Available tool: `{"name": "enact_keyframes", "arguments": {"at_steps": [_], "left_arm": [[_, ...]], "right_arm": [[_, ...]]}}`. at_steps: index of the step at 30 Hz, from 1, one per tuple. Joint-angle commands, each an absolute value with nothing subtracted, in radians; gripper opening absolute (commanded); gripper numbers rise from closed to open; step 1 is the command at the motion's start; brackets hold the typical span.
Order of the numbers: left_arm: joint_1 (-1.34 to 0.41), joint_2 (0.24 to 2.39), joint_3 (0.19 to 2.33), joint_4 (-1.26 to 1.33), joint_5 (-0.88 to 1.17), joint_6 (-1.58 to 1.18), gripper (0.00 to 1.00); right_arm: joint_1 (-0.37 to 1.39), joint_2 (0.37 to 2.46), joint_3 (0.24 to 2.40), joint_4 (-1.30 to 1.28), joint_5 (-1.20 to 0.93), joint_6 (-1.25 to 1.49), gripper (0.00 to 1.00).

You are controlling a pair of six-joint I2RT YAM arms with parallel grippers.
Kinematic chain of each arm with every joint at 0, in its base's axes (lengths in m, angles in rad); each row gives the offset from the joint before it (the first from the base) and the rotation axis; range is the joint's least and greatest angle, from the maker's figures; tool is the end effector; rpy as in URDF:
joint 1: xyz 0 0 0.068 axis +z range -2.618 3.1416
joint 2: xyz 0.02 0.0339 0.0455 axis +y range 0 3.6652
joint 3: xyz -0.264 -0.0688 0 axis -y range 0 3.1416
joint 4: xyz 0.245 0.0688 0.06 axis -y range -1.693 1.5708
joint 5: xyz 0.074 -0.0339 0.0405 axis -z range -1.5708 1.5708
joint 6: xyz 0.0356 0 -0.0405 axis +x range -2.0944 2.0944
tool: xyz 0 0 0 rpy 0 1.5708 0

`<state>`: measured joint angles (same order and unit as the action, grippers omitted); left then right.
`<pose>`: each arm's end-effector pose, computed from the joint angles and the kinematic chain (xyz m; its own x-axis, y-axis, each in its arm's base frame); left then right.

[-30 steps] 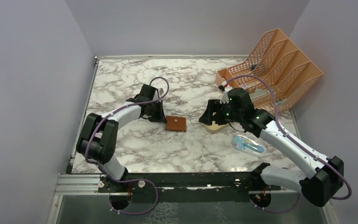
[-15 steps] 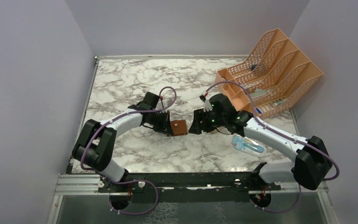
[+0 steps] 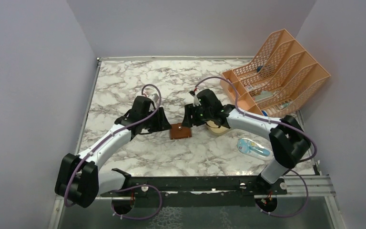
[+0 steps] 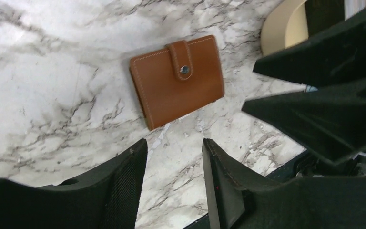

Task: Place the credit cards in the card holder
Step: Open the card holder at the center of the board.

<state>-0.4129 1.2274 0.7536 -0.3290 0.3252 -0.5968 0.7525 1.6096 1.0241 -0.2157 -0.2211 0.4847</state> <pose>0.2257 -0.1113 0.2262 -0.8729 -0.1990 -0.4455 0.1124 0.8065 -0.5805 0.2452 0.2403 0.2138 -0.8265 -0.1511 -0.5423 -0.4443 0.7666 0.4636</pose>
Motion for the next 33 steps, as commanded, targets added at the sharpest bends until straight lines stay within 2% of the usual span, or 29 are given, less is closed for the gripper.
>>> {"name": "enact_keyframes", "arguments": {"at_steps": [1, 8, 14, 24, 29, 33], "left_arm": [[-0.408, 1.143, 0.655, -0.275, 0.249, -0.714, 0.50], [-0.407, 1.074, 0.527, -0.170, 0.279, -0.793, 0.51], [-0.407, 1.072, 0.471, -0.123, 0.302, -0.827, 0.50], [-0.379, 1.117, 0.469, -0.072, 0.349, -0.846, 0.49], [-0.330, 1.157, 0.486, -0.084, 0.379, -0.816, 0.47], [-0.280, 1.170, 0.494, -0.055, 0.457, -0.817, 0.47]], "right_arm": [[0.753, 1.728, 1.134, -0.154, -0.186, 0.470, 0.53], [0.753, 1.889, 1.243, -0.165, -0.180, 0.412, 0.56], [0.753, 1.939, 1.229, -0.179, -0.228, 0.374, 0.56], [0.758, 1.776, 0.945, -0.069, -0.399, 0.508, 0.54], [0.815, 1.655, 0.875, -0.127, -0.340, 0.547, 0.52], [0.837, 1.595, 0.943, -0.265, -0.208, 0.535, 0.50]]}}
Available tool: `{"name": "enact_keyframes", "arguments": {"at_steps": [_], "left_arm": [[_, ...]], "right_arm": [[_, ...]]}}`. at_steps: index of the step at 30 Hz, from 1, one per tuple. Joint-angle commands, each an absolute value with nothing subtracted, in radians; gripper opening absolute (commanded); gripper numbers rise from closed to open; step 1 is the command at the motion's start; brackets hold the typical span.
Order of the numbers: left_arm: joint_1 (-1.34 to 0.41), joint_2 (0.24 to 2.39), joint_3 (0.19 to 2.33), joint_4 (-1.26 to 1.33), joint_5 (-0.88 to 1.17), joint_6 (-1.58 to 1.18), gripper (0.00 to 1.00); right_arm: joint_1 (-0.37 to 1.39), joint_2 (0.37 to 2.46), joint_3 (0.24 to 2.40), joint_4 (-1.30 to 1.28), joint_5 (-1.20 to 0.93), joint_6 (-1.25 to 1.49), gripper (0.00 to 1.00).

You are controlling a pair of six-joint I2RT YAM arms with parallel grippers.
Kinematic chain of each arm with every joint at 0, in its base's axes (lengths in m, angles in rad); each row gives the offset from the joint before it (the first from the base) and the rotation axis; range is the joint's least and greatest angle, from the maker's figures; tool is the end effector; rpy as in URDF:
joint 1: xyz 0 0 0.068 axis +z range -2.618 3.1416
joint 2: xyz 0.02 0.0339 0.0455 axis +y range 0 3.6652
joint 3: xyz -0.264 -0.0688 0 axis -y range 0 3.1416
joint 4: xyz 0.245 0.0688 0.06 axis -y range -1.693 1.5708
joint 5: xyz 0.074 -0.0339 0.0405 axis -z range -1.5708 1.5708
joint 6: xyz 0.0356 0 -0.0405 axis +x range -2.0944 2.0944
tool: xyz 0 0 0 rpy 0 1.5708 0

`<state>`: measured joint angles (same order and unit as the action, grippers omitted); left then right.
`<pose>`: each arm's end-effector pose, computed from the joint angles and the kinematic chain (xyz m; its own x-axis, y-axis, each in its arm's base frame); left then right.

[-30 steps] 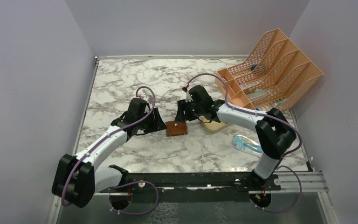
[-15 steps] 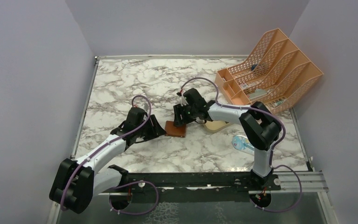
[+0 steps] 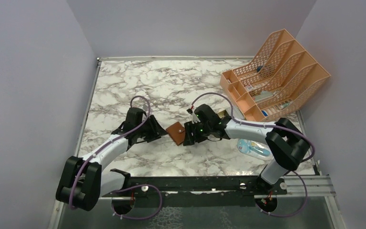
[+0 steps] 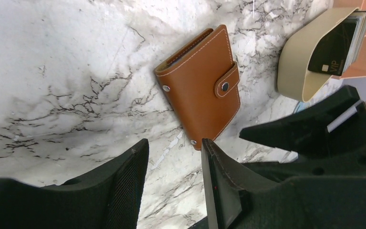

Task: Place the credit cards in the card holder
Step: Open the card holder at the center of the board.

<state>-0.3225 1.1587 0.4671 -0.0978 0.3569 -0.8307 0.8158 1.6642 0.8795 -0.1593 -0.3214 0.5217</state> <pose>0.2017 -0.0805 0.1691 -0.8457 -0.4469 -0.2918 -0.1396 0.7128 -0.6873 0.2136 0.2434 0.1584 -0.8888 -0.2546 -0.3810 -0.4326 0.7407 0.5141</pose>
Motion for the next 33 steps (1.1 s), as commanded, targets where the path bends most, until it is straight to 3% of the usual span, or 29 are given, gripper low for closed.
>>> {"name": "enact_keyframes", "arguments": {"at_steps": [1, 9, 21, 33], "left_arm": [[-0.264, 1.175, 0.489, -0.028, 0.491, -0.826, 0.47], [-0.224, 1.239, 0.464, 0.065, 0.592, -0.860, 0.46], [-0.206, 1.245, 0.474, -0.019, 0.553, -0.771, 0.46], [-0.204, 1.260, 0.466, -0.018, 0.548, -0.753, 0.47]], "right_arm": [[0.841, 1.591, 0.964, -0.287, -0.176, 0.525, 0.50], [0.882, 1.710, 1.156, -0.384, -0.009, 0.490, 0.46], [0.959, 1.942, 1.397, -0.527, 0.187, 0.432, 0.44], [0.975, 2.035, 1.385, -0.495, 0.255, 0.382, 0.38]]}}
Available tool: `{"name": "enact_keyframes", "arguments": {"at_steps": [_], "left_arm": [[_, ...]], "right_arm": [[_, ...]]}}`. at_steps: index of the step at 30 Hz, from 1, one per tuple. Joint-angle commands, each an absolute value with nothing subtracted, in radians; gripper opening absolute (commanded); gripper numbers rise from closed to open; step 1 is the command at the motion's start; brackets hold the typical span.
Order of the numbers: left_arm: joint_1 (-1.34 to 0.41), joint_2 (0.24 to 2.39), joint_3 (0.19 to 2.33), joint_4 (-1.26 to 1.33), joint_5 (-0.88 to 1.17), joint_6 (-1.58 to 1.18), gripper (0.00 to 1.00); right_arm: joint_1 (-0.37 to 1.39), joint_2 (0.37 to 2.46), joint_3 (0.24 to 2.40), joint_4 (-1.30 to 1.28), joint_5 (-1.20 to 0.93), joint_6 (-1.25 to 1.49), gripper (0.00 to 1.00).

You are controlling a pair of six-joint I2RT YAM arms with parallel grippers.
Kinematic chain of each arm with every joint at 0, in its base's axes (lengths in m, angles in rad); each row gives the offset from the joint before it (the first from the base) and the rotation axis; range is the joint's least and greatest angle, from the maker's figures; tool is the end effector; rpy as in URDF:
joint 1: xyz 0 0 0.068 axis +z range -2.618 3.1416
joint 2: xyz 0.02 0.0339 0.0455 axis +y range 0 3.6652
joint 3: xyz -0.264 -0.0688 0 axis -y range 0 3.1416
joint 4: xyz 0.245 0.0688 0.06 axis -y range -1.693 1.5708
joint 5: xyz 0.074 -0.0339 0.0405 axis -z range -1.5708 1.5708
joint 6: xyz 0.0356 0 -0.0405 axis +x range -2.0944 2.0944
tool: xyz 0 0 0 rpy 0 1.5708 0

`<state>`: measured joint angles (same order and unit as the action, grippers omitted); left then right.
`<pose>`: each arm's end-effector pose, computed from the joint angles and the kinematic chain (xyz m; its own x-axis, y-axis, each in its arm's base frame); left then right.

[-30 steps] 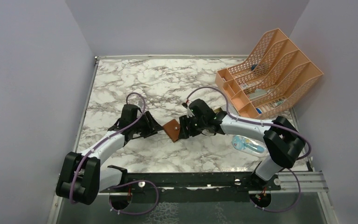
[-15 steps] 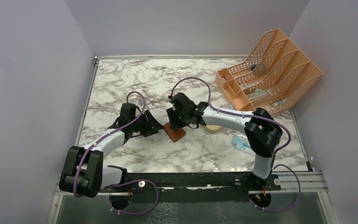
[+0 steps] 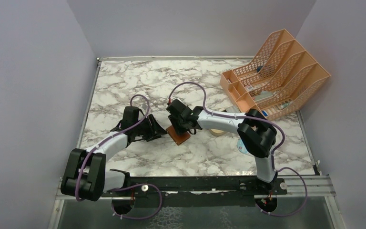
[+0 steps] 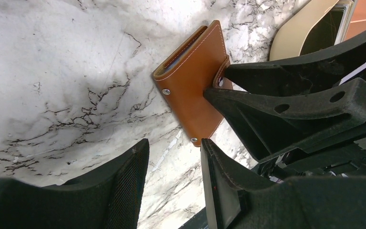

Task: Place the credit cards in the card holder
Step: Open the card holder at the center of the board.

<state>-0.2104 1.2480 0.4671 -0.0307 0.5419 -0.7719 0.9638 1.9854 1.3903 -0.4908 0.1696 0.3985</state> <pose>0.2157 -0.0648 0.1582 -0.8753 -0.4241 -0.2323 -0.1178 0.6529 -0.7482 0.2409 0.3364 0.1710 -0.7618 -0.4265 -0.4875 -0.5090 0.8597 0.0432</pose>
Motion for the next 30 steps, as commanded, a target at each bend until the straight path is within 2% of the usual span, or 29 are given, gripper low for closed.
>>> {"name": "enact_keyframes", "arguments": {"at_steps": [1, 8, 10, 22, 30], "left_arm": [[-0.204, 1.261, 0.464, -0.016, 0.548, -0.755, 0.46], [-0.204, 1.265, 0.457, 0.006, 0.561, -0.770, 0.47], [-0.204, 1.267, 0.458, 0.005, 0.564, -0.770, 0.47], [-0.207, 1.263, 0.468, -0.011, 0.609, -0.750, 0.47], [-0.271, 1.271, 0.496, -0.032, 0.616, -0.743, 0.49]], "right_arm": [[0.976, 2.035, 1.378, -0.499, 0.264, 0.382, 0.35], [0.975, 1.985, 1.321, -0.458, 0.248, 0.396, 0.06], [0.975, 1.970, 1.310, -0.445, 0.235, 0.404, 0.01], [0.975, 1.796, 1.219, -0.413, 0.142, 0.475, 0.01], [0.975, 1.614, 1.046, -0.367, 0.079, 0.541, 0.01]]}}
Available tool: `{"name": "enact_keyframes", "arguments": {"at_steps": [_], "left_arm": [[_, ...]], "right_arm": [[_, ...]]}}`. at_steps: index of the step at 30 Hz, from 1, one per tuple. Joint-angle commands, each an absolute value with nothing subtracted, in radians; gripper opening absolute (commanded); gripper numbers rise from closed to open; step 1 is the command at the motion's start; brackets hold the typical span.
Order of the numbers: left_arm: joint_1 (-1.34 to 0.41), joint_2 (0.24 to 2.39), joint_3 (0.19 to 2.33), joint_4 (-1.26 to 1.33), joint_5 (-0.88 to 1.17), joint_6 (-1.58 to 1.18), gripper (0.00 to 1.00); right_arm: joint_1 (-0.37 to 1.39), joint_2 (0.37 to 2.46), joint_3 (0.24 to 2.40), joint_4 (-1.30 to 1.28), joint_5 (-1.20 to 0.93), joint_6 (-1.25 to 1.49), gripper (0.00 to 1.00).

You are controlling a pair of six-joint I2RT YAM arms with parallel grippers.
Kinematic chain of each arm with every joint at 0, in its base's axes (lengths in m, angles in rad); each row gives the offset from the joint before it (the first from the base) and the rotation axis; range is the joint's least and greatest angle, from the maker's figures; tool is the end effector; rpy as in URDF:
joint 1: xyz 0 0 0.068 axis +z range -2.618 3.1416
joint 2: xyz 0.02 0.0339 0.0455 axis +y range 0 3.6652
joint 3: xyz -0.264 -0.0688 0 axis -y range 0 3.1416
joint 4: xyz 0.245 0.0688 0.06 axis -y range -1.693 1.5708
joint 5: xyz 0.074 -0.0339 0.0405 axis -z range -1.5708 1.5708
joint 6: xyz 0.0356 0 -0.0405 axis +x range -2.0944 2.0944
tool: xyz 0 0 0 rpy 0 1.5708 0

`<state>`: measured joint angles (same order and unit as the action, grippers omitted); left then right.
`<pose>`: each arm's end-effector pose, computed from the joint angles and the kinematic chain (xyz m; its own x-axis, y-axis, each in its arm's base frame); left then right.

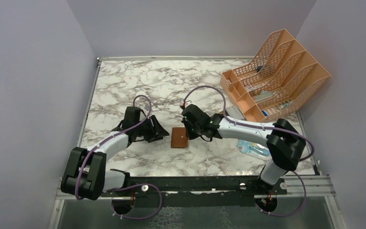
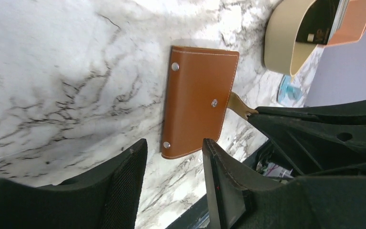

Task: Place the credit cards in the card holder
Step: Open the card holder at the center of the board.

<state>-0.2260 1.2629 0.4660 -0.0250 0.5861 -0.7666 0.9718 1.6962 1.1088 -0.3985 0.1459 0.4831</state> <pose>0.2146 -0.0695 0.1559 -0.8982 -0.3865 -0.2094 -0.0964 0.6379 -0.7641 0.2019 0.2866 0.1985 -0.7748 -0.3199 -0.5452 -0.4652 0.8726 0.1491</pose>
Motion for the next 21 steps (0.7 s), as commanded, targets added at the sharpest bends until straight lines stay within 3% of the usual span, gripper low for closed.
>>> {"name": "enact_keyframes", "arguments": {"at_steps": [1, 11, 21], "left_arm": [[-0.288, 1.275, 0.503, -0.037, 0.605, -0.742, 0.50], [-0.356, 1.301, 0.562, -0.064, 0.616, -0.731, 0.57], [-0.360, 1.225, 0.604, -0.176, 0.543, -0.686, 0.67]], "right_arm": [[0.975, 1.595, 1.027, -0.360, 0.070, 0.557, 0.01], [0.975, 1.399, 0.928, -0.239, -0.035, 0.679, 0.01], [0.975, 1.398, 0.939, -0.255, -0.028, 0.685, 0.01]]}}
